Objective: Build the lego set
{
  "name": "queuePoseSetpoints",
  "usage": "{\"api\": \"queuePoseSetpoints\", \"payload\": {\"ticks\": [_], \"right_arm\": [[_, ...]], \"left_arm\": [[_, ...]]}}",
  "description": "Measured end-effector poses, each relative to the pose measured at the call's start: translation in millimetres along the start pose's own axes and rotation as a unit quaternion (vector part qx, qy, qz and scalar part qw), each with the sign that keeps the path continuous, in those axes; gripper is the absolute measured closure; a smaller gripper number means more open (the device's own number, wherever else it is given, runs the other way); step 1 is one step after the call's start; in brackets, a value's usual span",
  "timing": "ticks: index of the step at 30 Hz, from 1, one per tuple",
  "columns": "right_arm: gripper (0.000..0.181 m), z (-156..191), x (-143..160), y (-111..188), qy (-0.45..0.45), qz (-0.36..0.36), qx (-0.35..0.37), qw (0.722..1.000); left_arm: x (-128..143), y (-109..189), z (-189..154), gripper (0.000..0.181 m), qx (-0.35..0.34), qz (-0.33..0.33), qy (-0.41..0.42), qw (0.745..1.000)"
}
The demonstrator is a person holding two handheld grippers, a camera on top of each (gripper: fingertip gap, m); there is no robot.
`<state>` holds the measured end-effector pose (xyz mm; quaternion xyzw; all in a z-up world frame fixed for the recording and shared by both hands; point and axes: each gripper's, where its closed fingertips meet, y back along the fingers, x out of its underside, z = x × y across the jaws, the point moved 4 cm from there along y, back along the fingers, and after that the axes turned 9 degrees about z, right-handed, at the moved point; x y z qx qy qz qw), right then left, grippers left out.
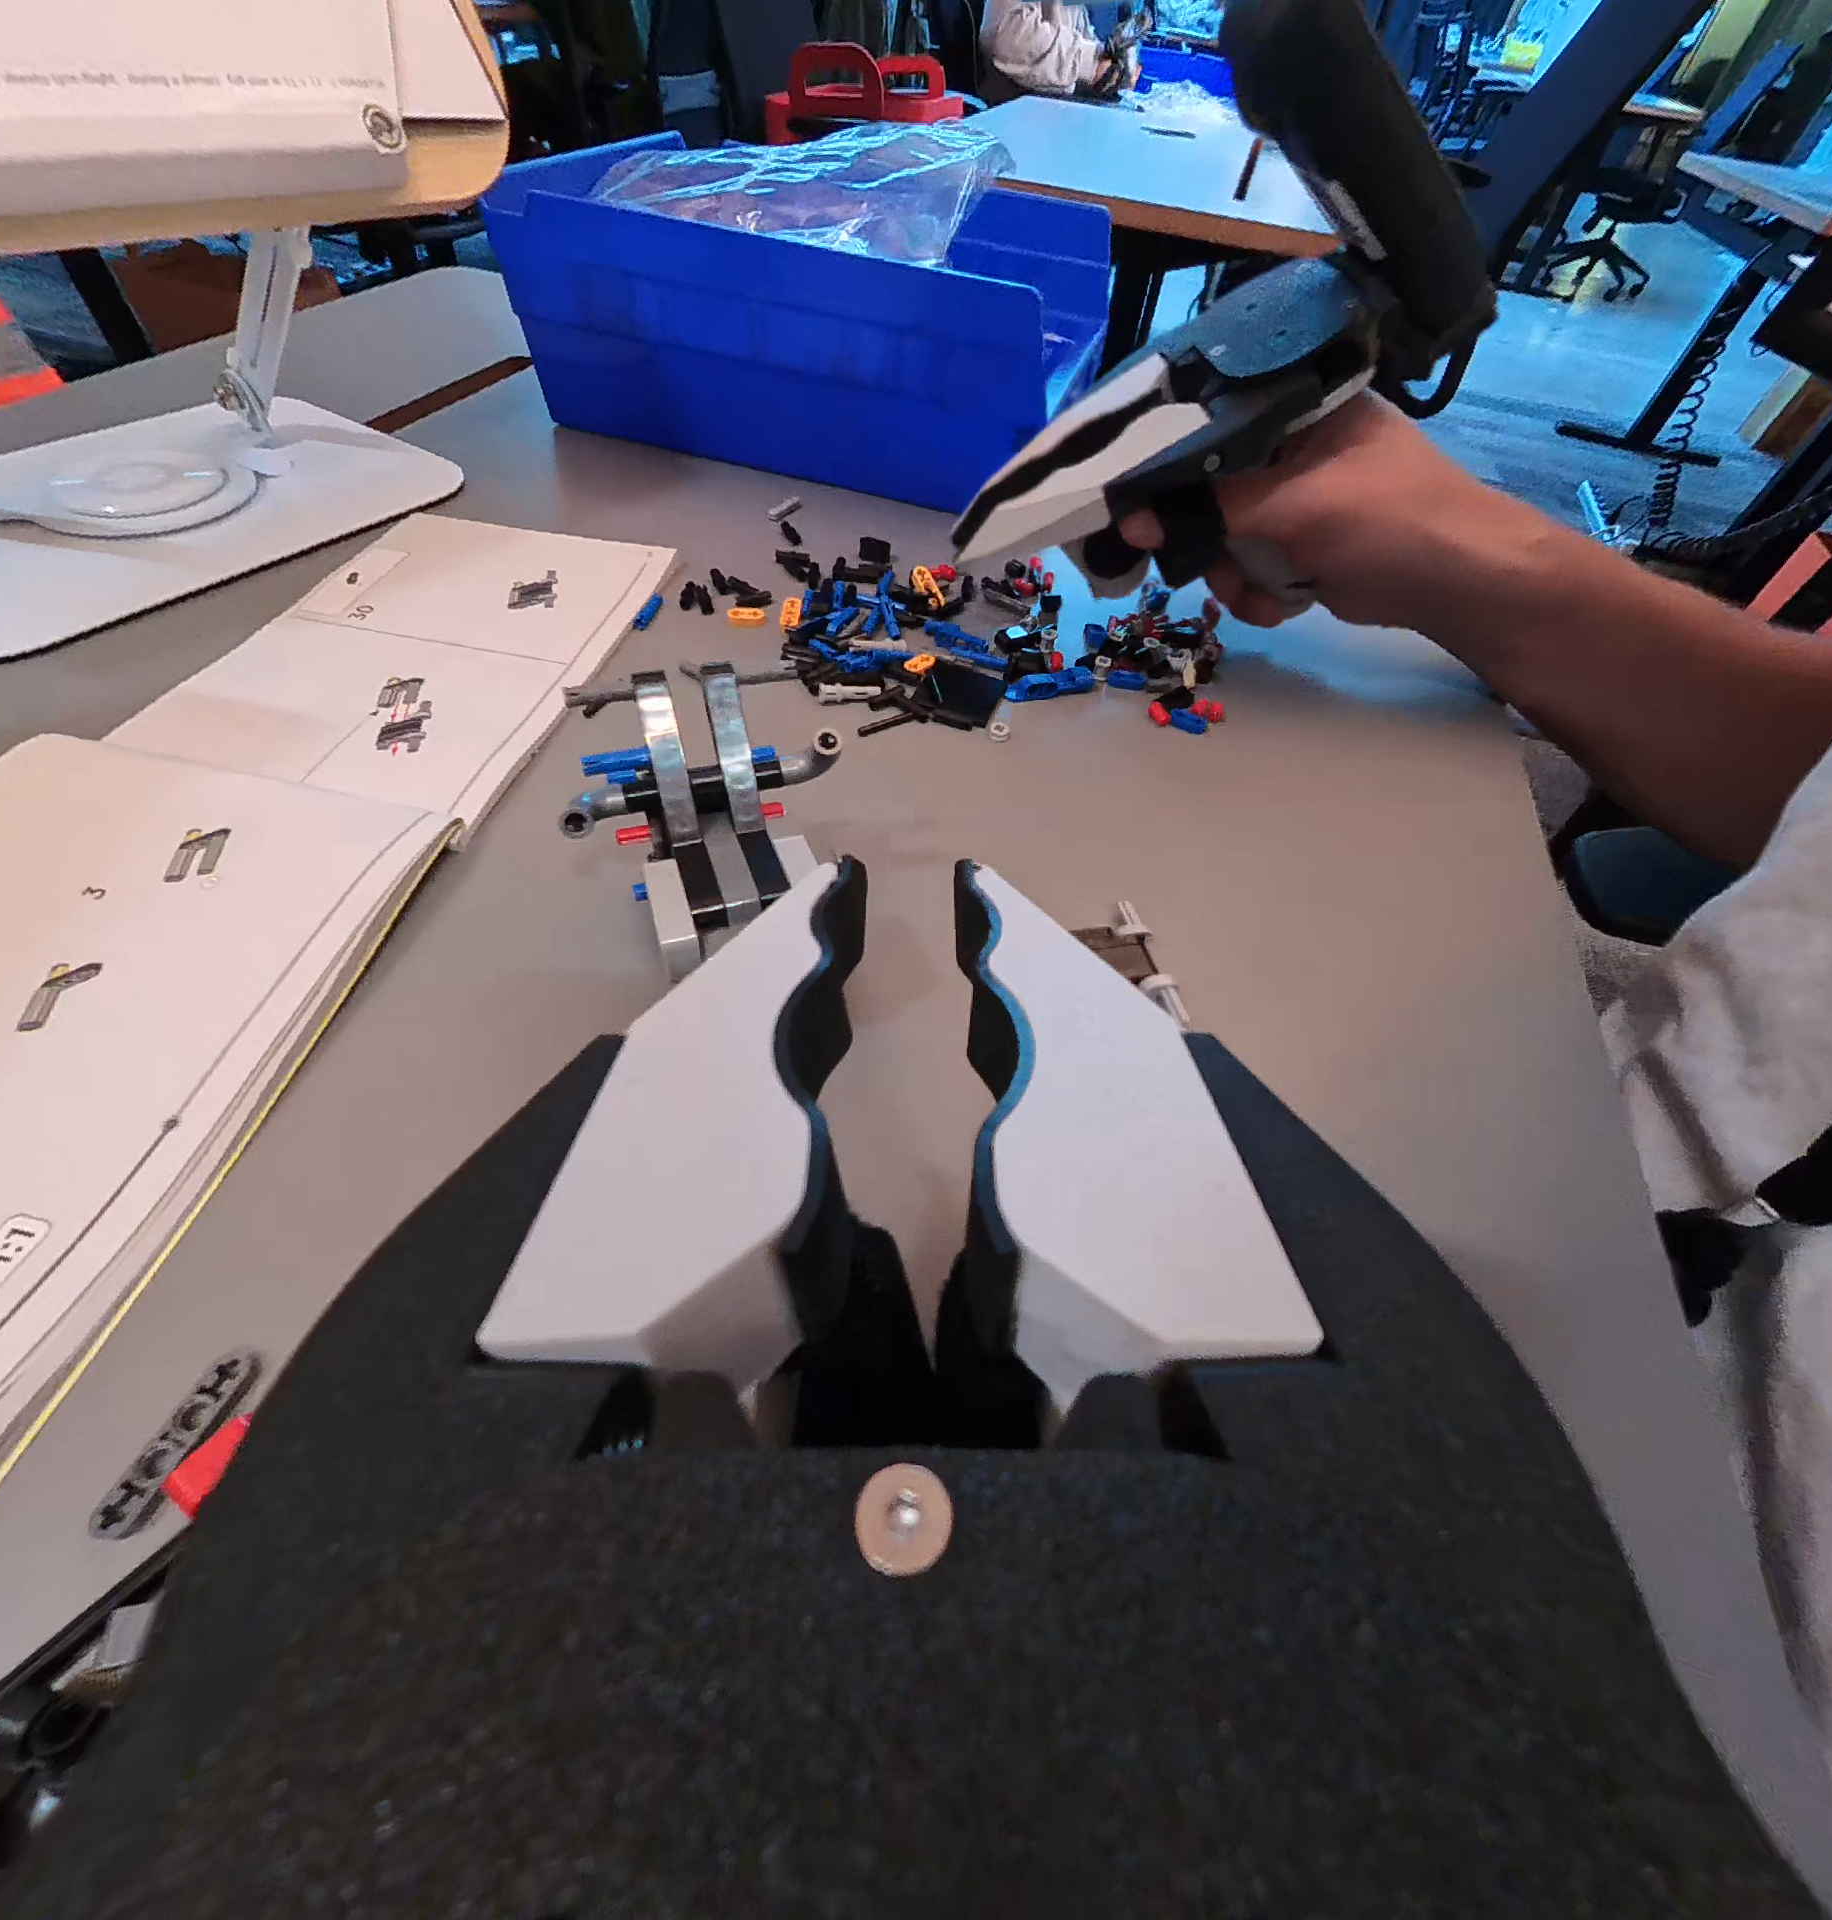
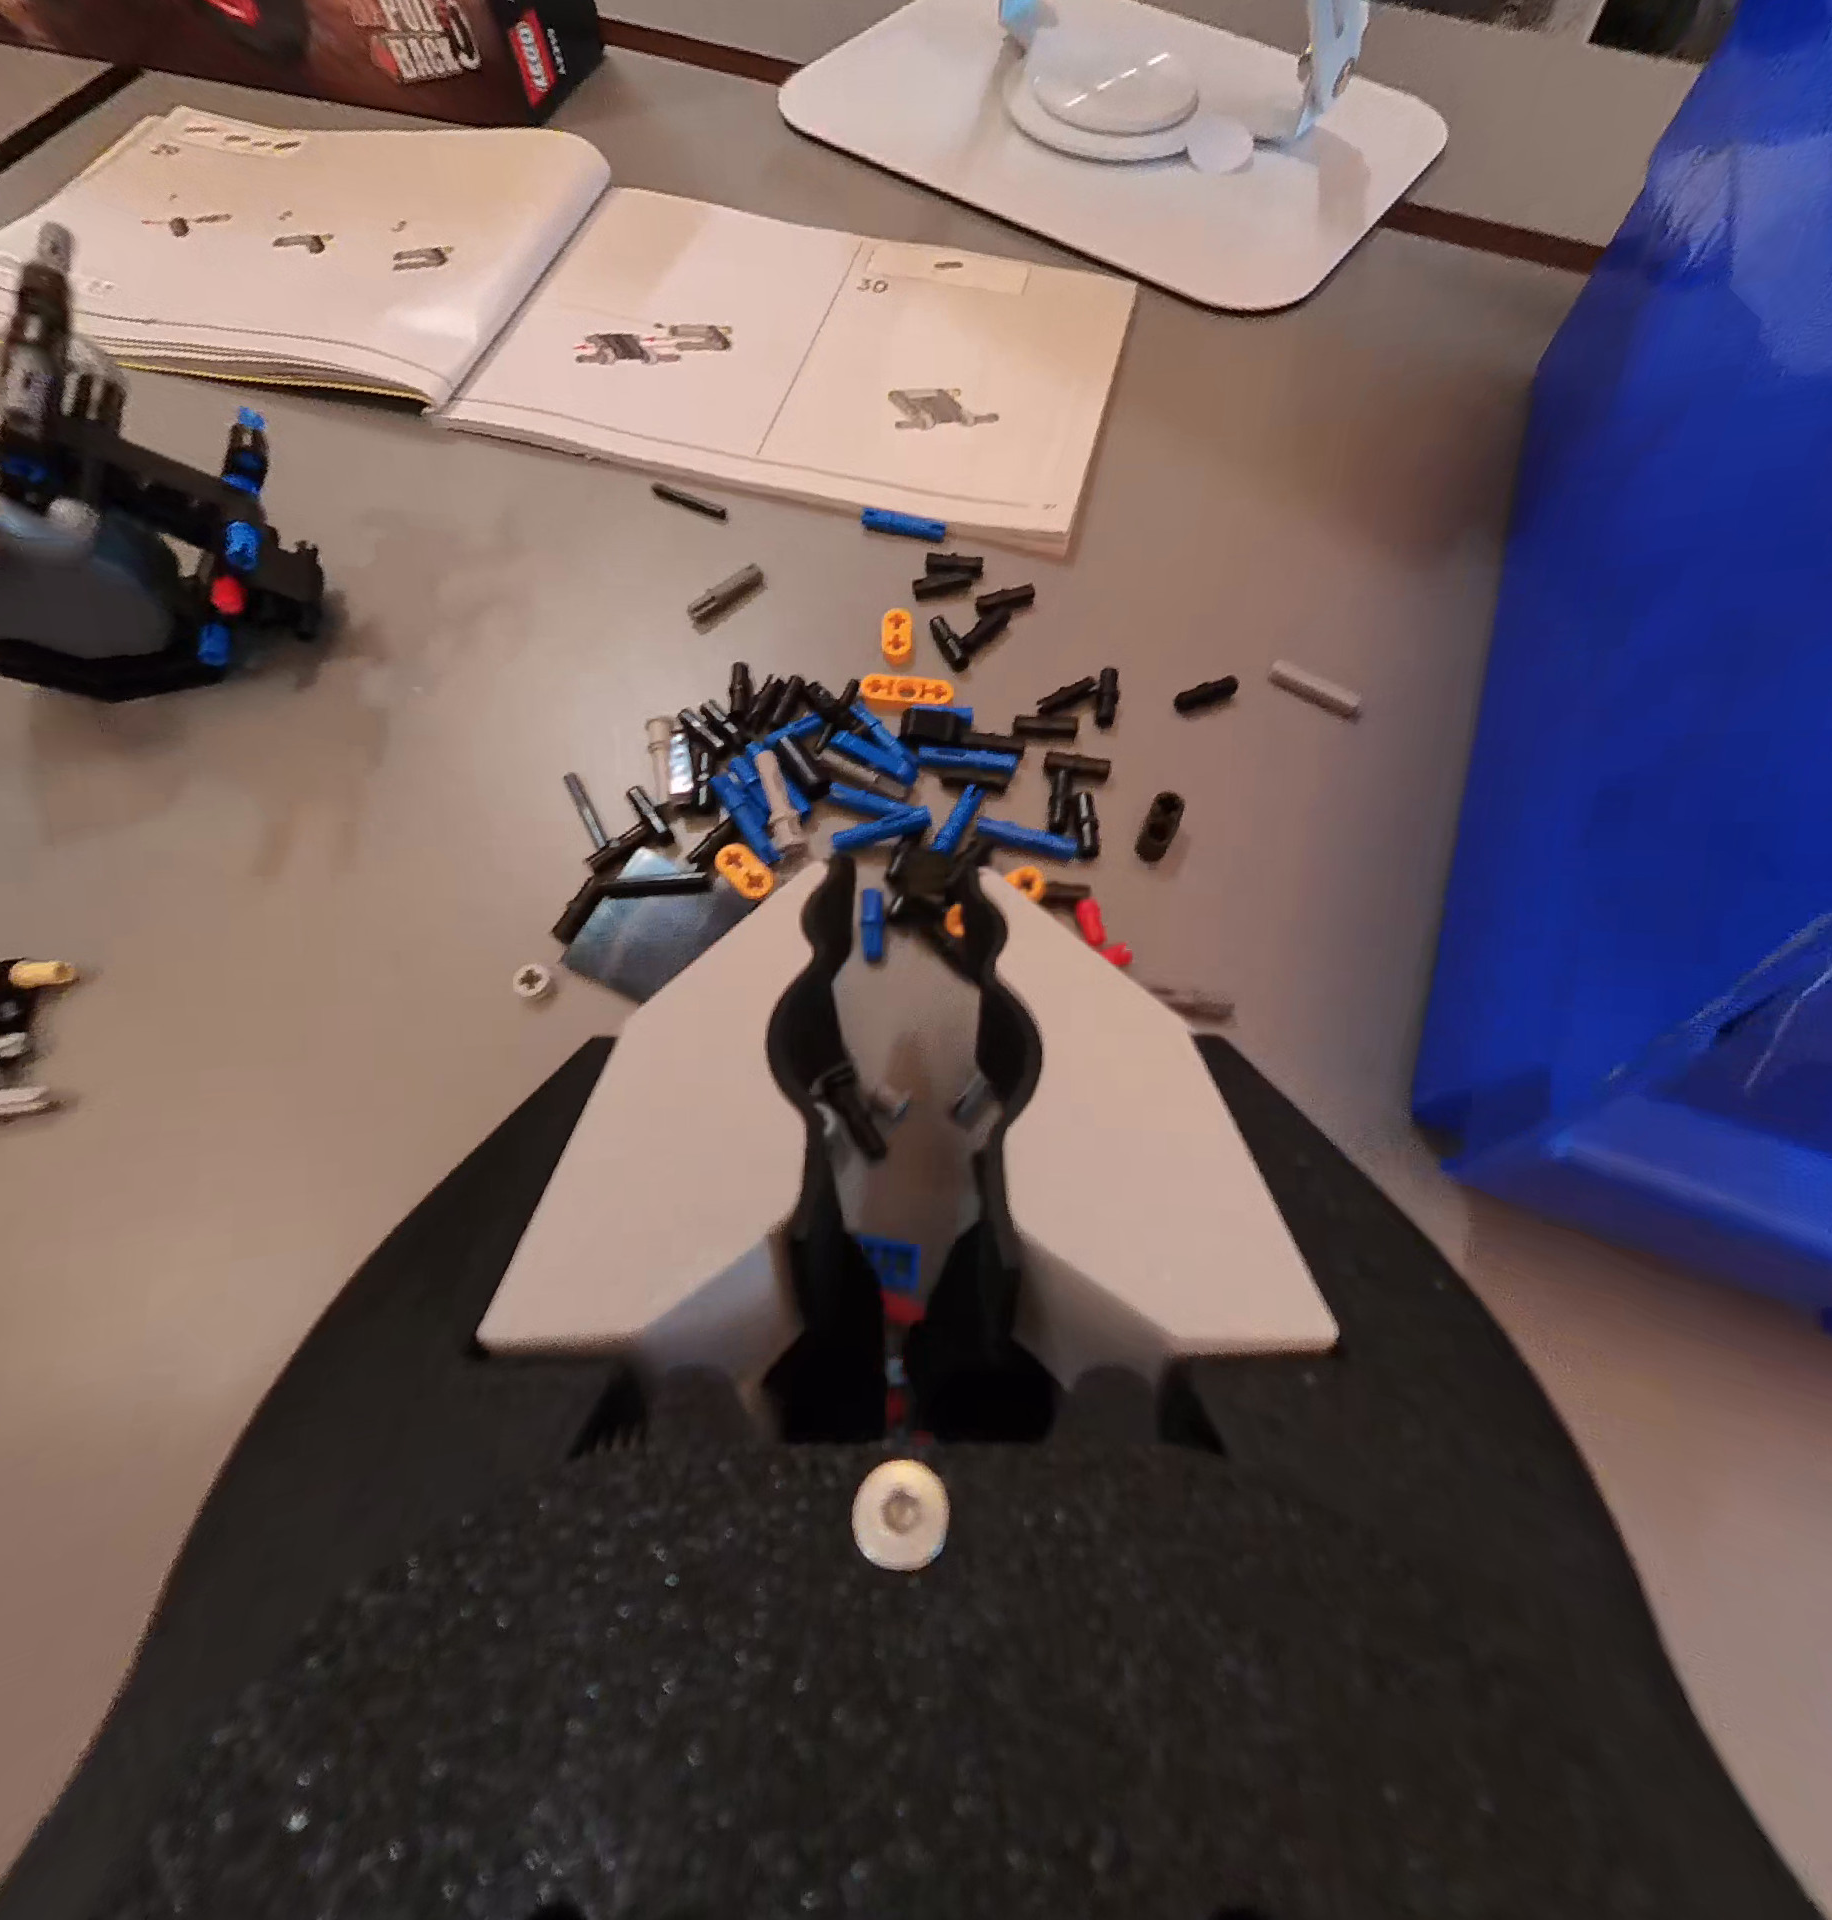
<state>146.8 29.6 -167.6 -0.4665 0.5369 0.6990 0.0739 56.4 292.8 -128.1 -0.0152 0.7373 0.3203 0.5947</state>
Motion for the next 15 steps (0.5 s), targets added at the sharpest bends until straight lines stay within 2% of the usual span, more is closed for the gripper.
{"api": "queuePoseSetpoints", "payload": {"ticks": [15], "right_arm": [[0.162, 8, 63, 61, -0.017, 0.032, 0.03, 0.999]], "left_arm": [[-2, -4, -16, 0.168, 0.042, -0.009, 0.022, 0.999]]}}
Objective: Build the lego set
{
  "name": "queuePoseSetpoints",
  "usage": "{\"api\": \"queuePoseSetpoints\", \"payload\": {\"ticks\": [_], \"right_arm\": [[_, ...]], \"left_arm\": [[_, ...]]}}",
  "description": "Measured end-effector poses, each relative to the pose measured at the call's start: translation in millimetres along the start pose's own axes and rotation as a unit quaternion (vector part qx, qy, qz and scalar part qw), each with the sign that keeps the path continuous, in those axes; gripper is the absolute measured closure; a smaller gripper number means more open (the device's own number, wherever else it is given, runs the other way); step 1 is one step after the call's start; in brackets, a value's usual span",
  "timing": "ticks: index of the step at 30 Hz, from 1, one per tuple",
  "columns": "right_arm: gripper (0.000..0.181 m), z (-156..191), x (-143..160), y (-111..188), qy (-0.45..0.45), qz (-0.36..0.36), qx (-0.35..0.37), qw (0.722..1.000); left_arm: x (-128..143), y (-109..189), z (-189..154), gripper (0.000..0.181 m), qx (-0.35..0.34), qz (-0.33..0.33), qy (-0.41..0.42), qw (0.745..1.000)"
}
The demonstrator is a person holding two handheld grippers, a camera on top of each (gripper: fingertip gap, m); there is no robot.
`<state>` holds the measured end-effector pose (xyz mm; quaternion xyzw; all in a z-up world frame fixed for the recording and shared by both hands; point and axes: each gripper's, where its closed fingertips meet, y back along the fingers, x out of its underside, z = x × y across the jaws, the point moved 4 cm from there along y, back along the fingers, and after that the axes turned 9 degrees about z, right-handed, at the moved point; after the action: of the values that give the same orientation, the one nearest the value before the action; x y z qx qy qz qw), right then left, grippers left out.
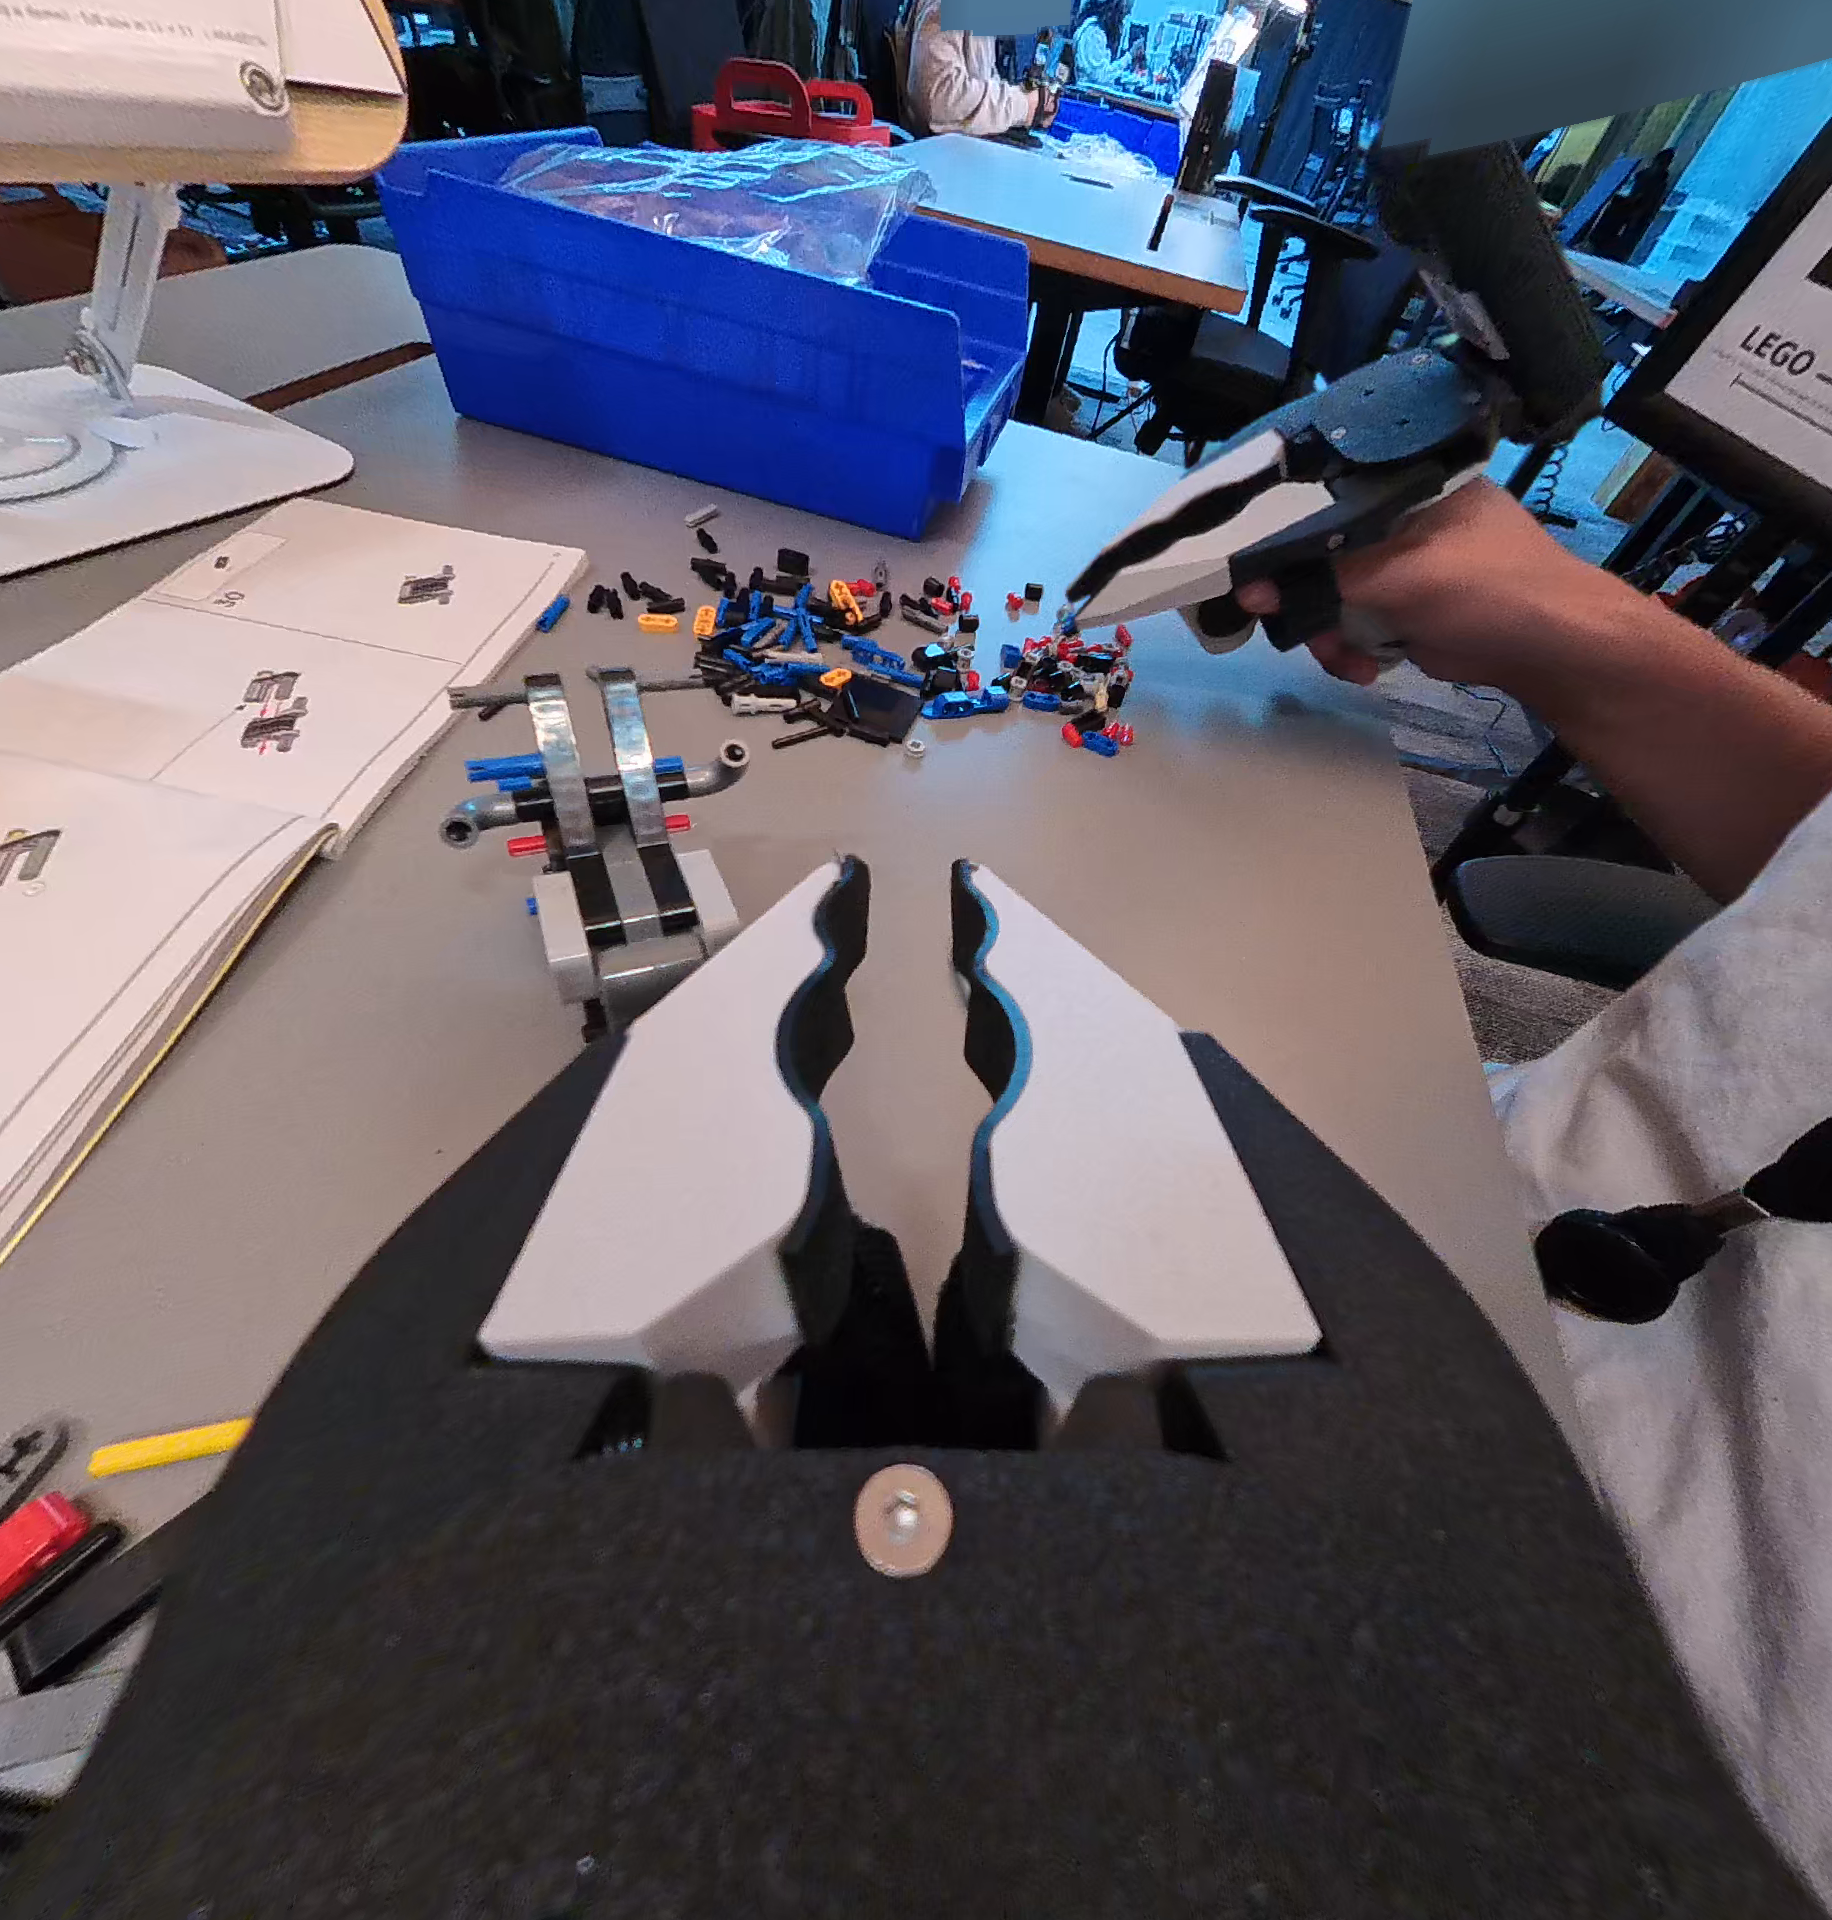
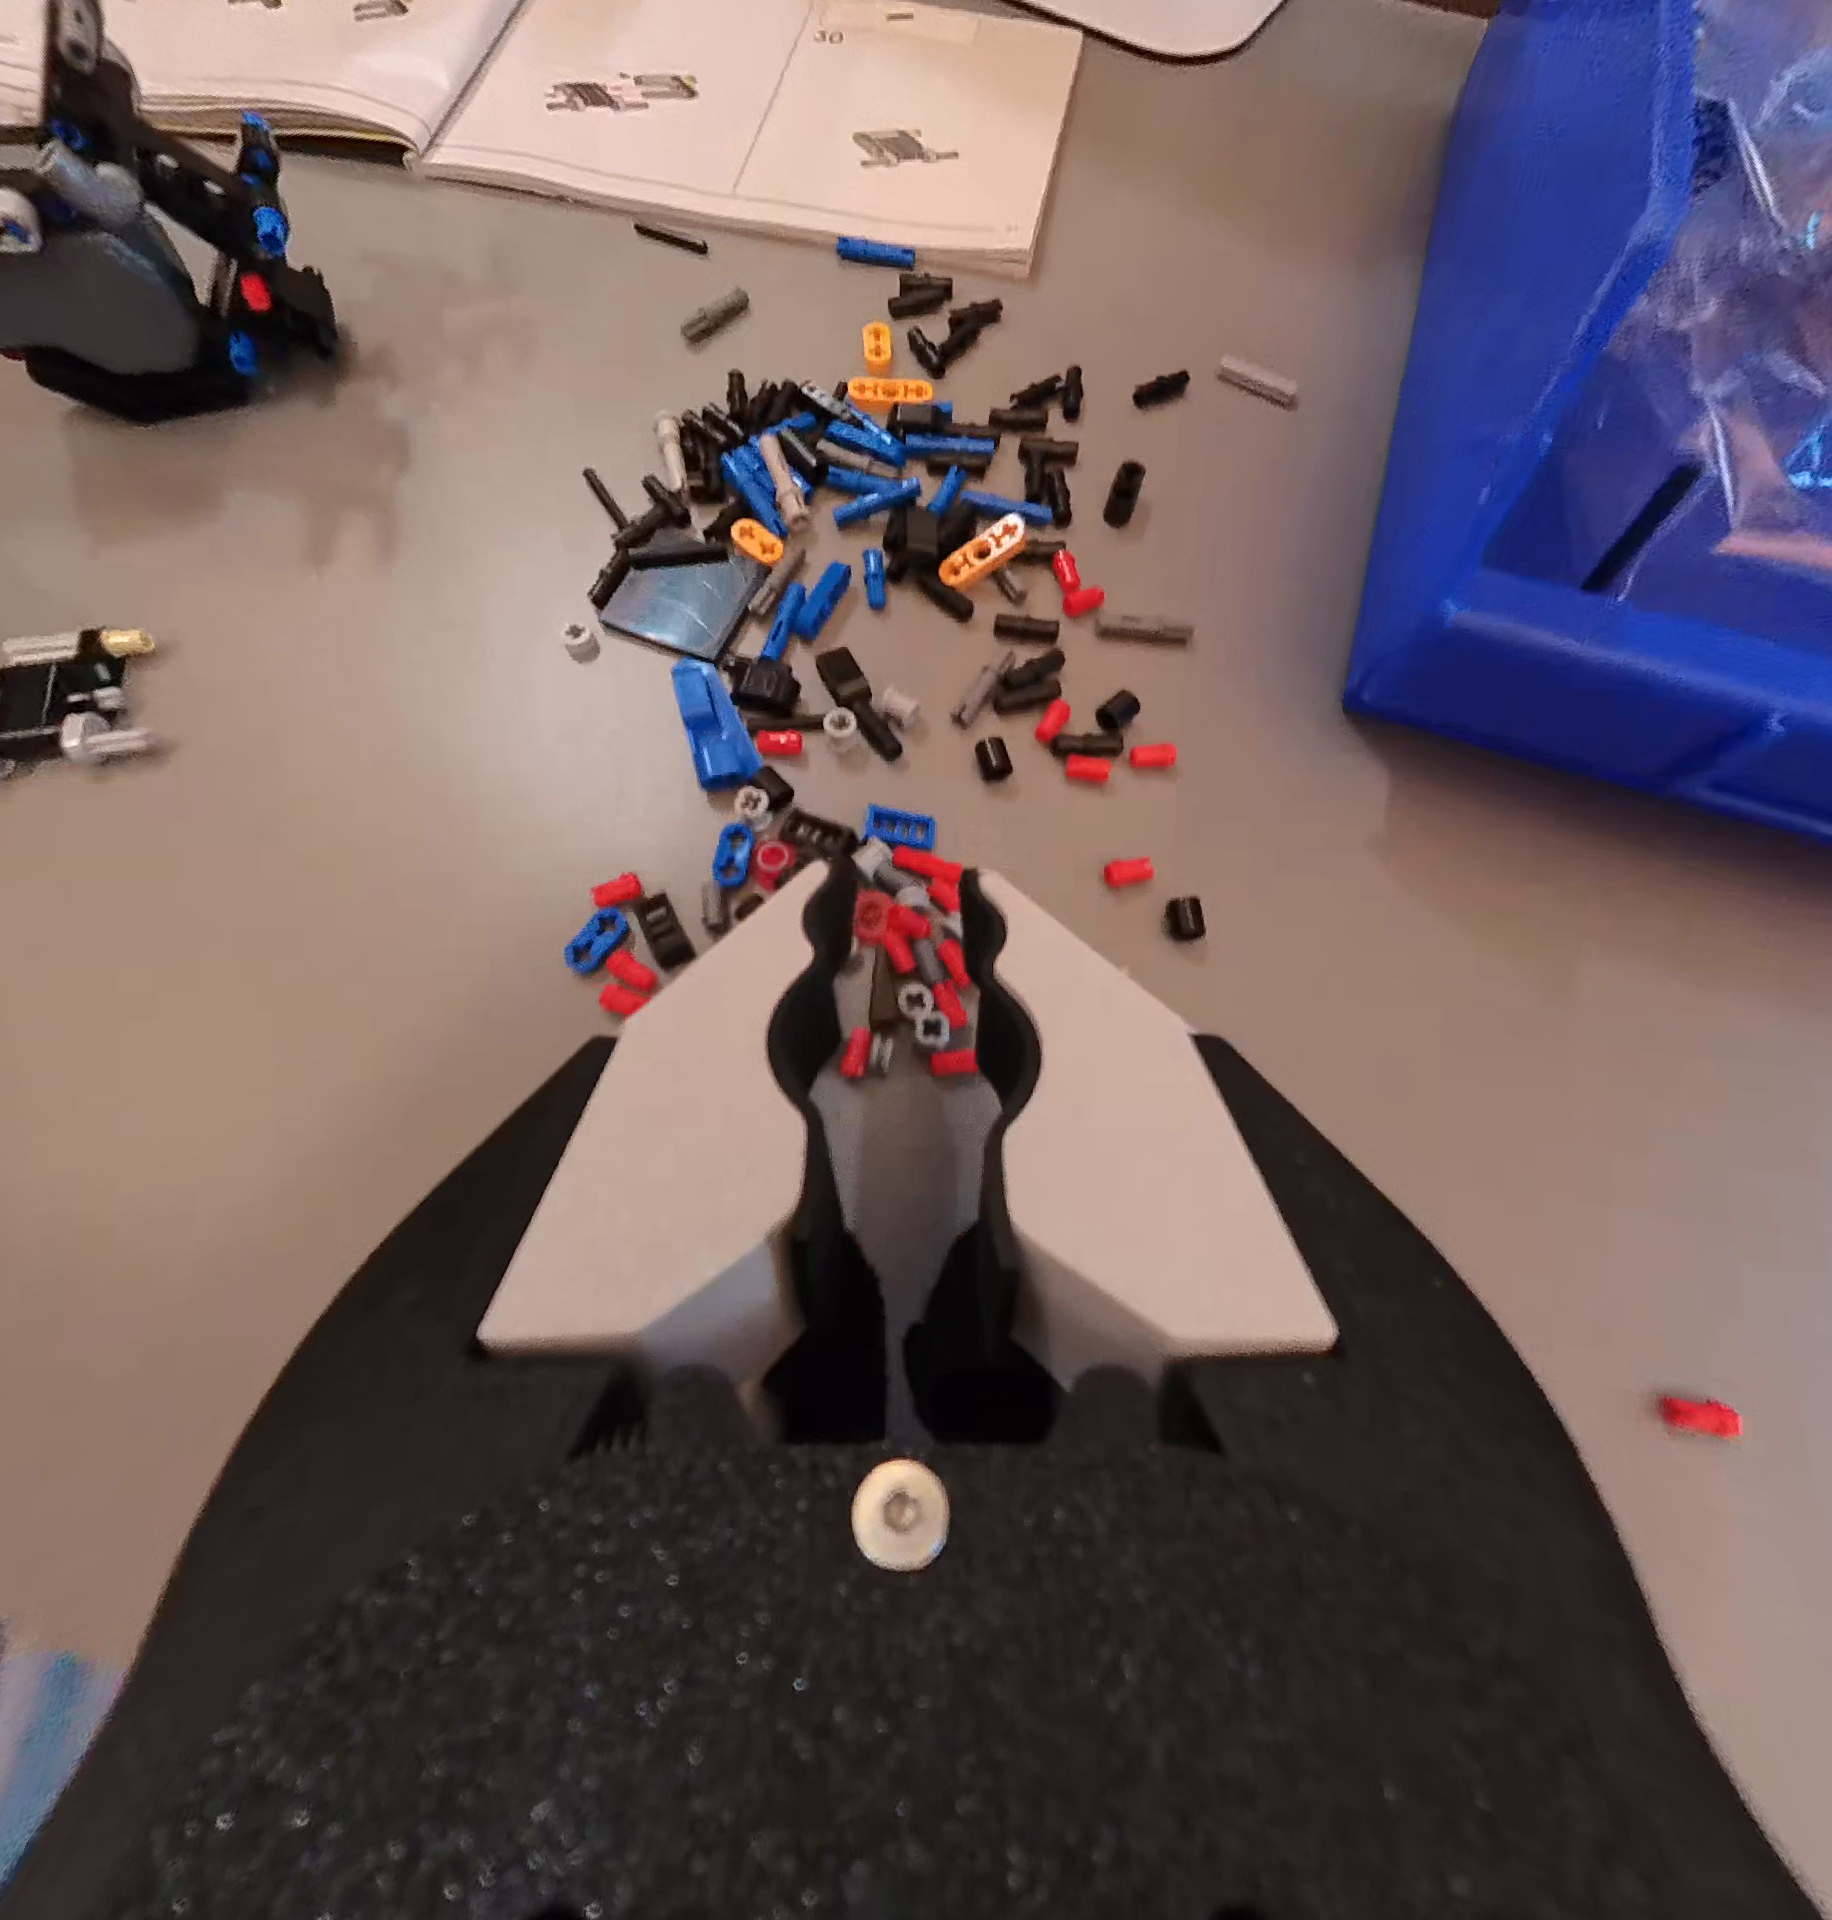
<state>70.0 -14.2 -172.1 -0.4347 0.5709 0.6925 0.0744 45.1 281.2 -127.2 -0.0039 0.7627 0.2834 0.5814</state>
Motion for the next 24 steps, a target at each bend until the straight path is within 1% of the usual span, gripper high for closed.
{"api": "queuePoseSetpoints", "payload": {"ticks": [3, 10, 14, 16, 18, 21, 24], "right_arm": [[0.162, 2, 7, 6, 0.0, 0.0, 0.004, 1.0], [0.163, 13, 9, 5, 0.008, 0.005, -0.014, 1.0], [0.164, 13, 1, 4, 0.027, -0.004, -0.018, 0.999], [0.166, 11, -14, 2, 0.045, -0.031, -0.026, 0.998], [0.165, 15, -37, -5, 0.082, -0.066, -0.08, 0.991], [0.166, 11, -73, -23, 0.117, -0.069, -0.096, 0.986], [0.165, 17, -105, -45, 0.143, -0.045, -0.109, 0.983]], "left_arm": [[0, -1, -3, 0.168, 0.002, 0.002, -0.003, 1.0], [1, -2, -7, 0.168, -0.007, 0.01, -0.023, 1.0], [0, -1, -8, 0.168, -0.013, 0.01, -0.033, 0.999], [-1, -1, -8, 0.168, -0.014, 0.009, -0.036, 0.999], [-1, -1, -8, 0.168, -0.016, 0.011, -0.038, 0.999], [0, -1, -7, 0.168, -0.018, 0.011, -0.04, 0.999], [2, -2, -6, 0.168, -0.016, 0.013, -0.034, 0.999]]}}
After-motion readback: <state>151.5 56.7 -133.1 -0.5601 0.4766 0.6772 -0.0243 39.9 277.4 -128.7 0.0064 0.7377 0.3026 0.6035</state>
